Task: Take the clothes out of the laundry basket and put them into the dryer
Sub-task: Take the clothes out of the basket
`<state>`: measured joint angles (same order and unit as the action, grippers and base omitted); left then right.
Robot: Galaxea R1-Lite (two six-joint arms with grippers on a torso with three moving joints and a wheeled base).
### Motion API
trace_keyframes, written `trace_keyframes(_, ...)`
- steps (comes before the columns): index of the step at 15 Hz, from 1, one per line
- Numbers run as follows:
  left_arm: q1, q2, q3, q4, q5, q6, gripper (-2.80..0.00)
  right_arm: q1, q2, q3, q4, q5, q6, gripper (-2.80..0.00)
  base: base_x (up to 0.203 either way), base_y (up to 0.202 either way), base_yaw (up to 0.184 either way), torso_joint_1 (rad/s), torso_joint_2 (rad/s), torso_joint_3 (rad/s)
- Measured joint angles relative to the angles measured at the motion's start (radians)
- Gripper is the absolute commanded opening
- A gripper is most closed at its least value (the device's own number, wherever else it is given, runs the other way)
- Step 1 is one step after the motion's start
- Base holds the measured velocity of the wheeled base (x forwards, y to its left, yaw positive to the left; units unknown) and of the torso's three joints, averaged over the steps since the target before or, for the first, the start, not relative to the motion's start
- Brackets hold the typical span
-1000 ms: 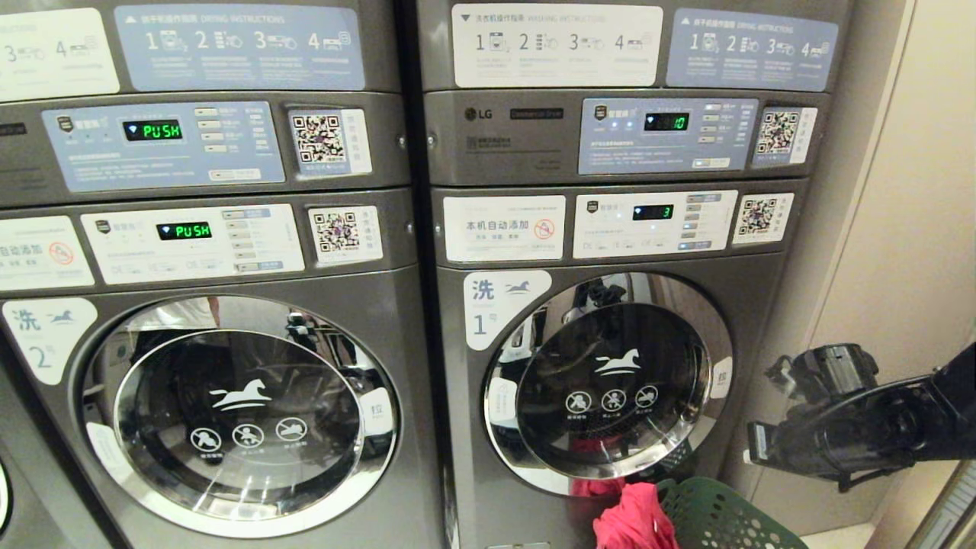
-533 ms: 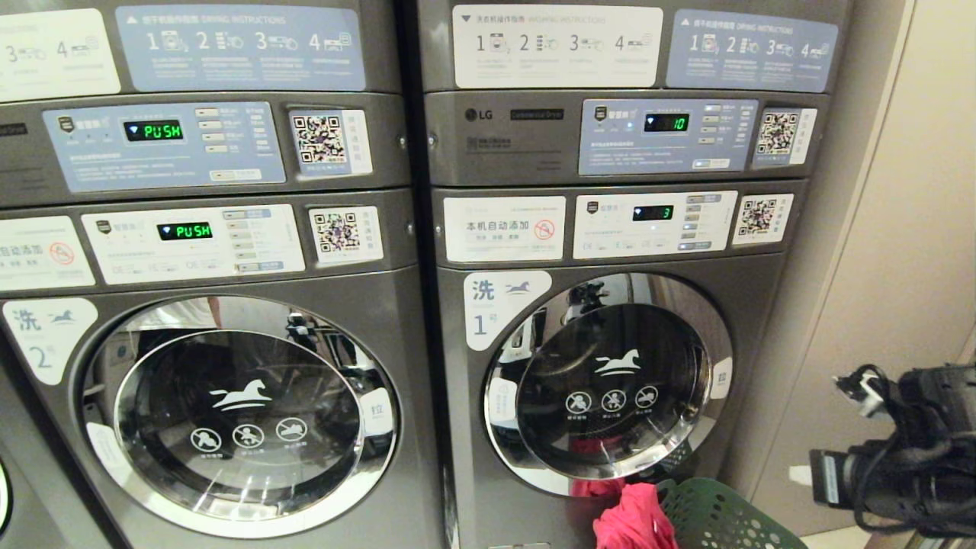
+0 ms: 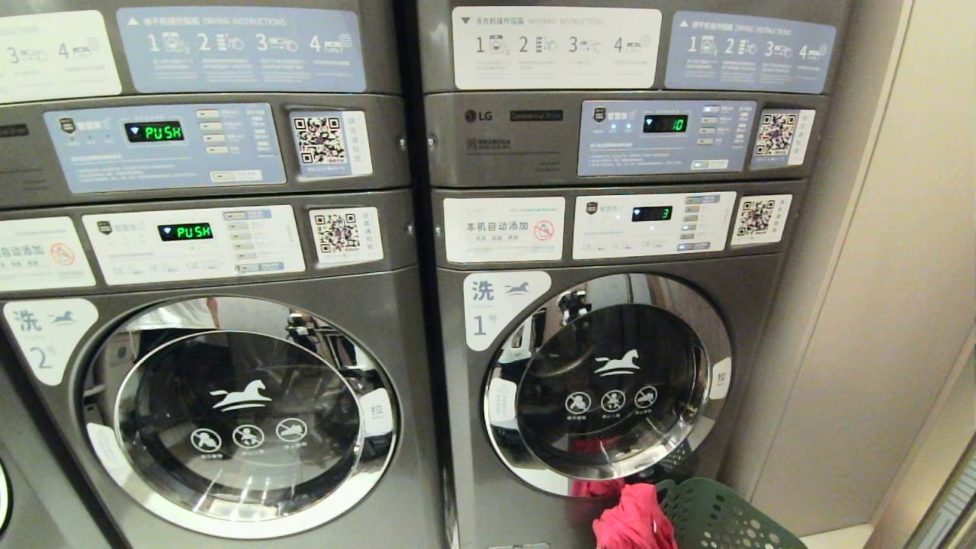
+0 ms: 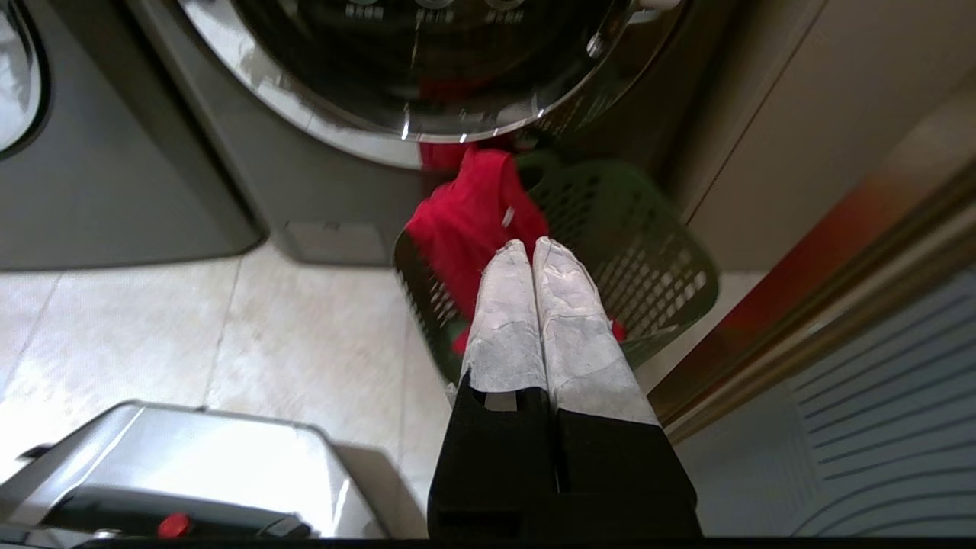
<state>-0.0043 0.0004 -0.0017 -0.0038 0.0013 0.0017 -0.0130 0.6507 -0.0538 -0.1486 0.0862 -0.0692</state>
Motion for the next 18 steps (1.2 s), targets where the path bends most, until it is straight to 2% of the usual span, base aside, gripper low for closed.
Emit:
trace_keyframes(4, 0.000, 0.000, 0.000, 0.000, 0.000, 0.000, -2.80, 0.002, -0.445, -0.010, 0.241, -0.033, -0.031, -2.80, 0.000, 0.000, 0.000, 0.000, 0.00, 0.000)
trace_keyframes(6, 0.000, 0.000, 0.000, 0.000, 0.000, 0.000, -2.80, 0.003, -0.560, -0.023, 0.329, -0.048, -0.034, -2.80, 0.000, 0.000, 0.000, 0.000, 0.00, 0.000)
trace_keyframes(10, 0.000, 0.000, 0.000, 0.000, 0.000, 0.000, -2.80, 0.004, -0.637, -0.029, 0.352, -0.053, -0.032, -2.80, 0.000, 0.000, 0.000, 0.000, 0.00, -0.134)
trace_keyframes(18, 0.000, 0.000, 0.000, 0.000, 0.000, 0.000, -2.80, 0.004, -0.652, -0.029, 0.360, -0.055, -0.027, -2.80, 0.000, 0.000, 0.000, 0.003, 0.00, -0.194)
